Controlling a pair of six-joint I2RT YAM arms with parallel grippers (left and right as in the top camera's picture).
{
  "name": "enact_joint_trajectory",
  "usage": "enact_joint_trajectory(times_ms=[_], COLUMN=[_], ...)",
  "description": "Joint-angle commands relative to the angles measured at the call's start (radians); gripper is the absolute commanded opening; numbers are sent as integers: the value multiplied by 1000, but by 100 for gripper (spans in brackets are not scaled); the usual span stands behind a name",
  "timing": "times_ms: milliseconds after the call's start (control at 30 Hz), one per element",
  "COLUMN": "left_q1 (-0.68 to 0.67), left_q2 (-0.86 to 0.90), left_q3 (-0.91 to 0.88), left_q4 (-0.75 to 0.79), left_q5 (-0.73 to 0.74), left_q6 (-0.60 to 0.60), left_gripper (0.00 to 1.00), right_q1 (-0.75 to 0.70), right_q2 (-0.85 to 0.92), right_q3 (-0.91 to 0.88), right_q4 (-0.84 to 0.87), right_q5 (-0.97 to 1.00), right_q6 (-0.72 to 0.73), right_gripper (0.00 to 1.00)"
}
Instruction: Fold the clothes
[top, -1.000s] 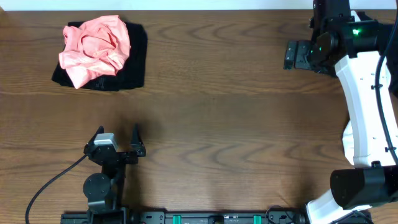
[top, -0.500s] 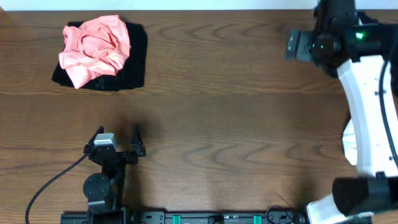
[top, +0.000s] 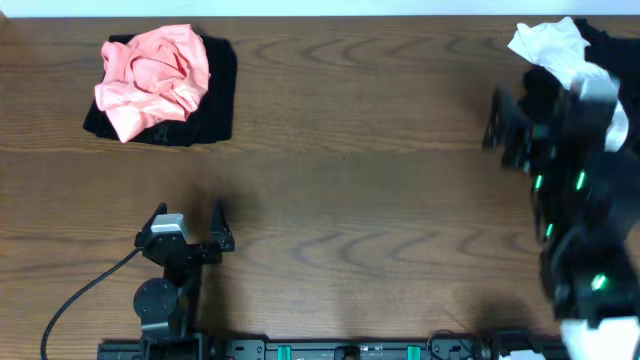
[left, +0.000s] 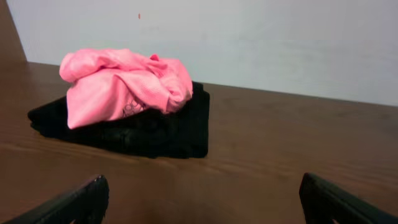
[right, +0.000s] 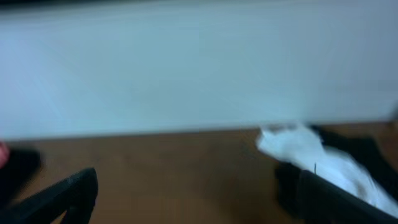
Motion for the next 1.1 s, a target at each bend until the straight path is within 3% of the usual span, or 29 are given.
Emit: enact_joint_trajectory(times_ms=[0, 200, 400, 1067], left_q1=[3, 3, 3, 3], left_q2=[-8, -8, -8, -8], left_q3=[-17, -17, -17, -17], left_q4=[-34, -34, -34, -34], left_q5=[15, 15, 15, 15], left_q6=[-2, -2, -2, -2], left_gripper=[98, 98, 98, 98], right_q1=[-39, -88, -116, -116], right_q2=[-172, -520, -699, -817], right_q3=[-267, -661, -833, -875], right_q4=[76, 227, 221, 163], right_q5=[-9, -42, -84, -80], right_q6=[-25, -21, -21, -21], right_gripper=[99, 99, 99, 99])
